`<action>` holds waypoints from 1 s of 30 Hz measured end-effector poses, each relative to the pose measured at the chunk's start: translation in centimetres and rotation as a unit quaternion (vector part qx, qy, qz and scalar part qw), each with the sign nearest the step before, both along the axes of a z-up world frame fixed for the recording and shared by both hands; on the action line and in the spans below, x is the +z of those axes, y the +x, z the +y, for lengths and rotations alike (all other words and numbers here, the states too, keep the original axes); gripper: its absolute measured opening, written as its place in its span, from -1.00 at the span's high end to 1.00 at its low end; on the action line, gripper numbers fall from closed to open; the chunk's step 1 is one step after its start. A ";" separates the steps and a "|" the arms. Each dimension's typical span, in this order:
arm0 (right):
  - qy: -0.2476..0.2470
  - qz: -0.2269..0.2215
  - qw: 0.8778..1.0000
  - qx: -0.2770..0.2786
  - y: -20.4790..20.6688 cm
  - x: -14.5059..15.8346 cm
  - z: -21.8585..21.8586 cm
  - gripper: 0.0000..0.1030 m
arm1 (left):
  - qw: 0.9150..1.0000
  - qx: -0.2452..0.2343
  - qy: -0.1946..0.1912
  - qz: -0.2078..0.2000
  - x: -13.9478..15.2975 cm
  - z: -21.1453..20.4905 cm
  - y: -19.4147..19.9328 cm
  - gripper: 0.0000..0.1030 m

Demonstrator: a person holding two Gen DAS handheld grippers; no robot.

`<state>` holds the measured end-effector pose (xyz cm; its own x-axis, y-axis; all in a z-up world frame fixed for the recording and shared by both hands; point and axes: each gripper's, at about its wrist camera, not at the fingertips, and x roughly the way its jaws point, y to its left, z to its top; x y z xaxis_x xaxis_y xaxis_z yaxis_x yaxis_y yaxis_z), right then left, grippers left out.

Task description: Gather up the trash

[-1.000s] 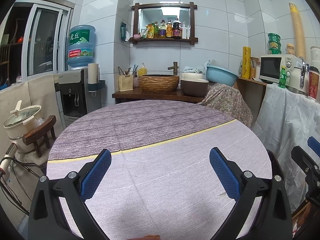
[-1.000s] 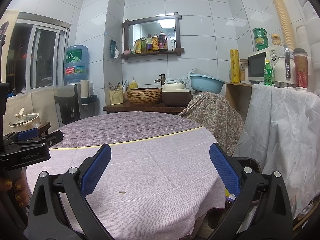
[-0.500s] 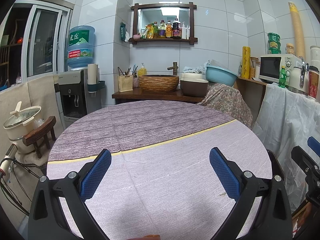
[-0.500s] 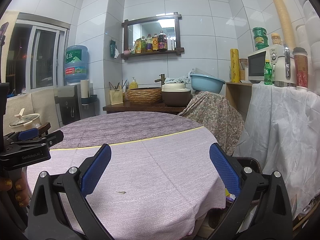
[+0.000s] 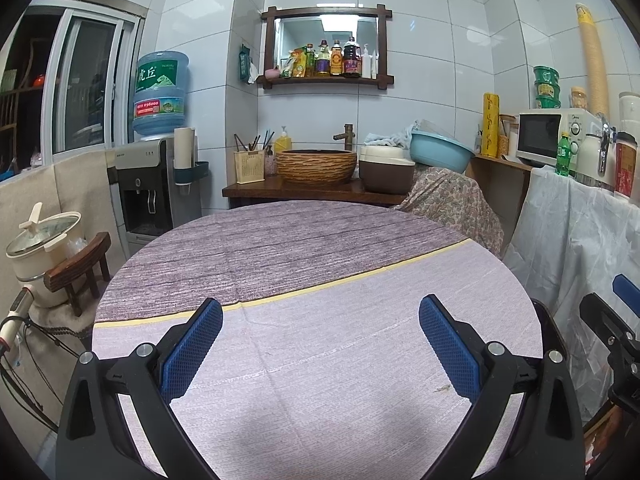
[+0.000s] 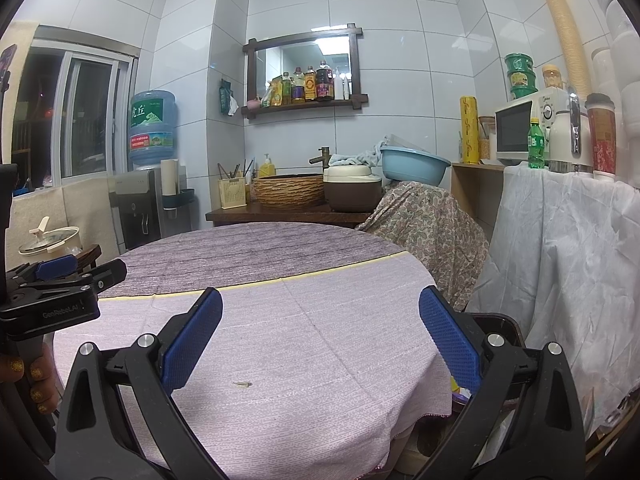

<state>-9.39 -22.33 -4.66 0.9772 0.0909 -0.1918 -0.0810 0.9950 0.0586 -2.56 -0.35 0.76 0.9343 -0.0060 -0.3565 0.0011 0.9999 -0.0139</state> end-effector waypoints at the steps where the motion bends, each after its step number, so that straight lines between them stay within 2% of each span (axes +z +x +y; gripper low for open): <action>1: -0.001 0.000 1.000 0.000 0.0 0.0 0.0 -0.89 | 1.000 -0.001 -0.001 -0.001 0.0 0.0 0.0 -0.89; 30: 0.001 0.002 1.000 0.000 -0.1 -0.2 0.7 -0.89 | 1.000 0.004 -0.003 0.002 -0.2 0.4 0.0 -0.89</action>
<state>-9.44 -21.59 -4.82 0.9765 0.0903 -0.1954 -0.0799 0.9950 0.0605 -2.61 0.05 0.60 0.9328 -0.0004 -0.3603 -0.0073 0.9998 -0.0201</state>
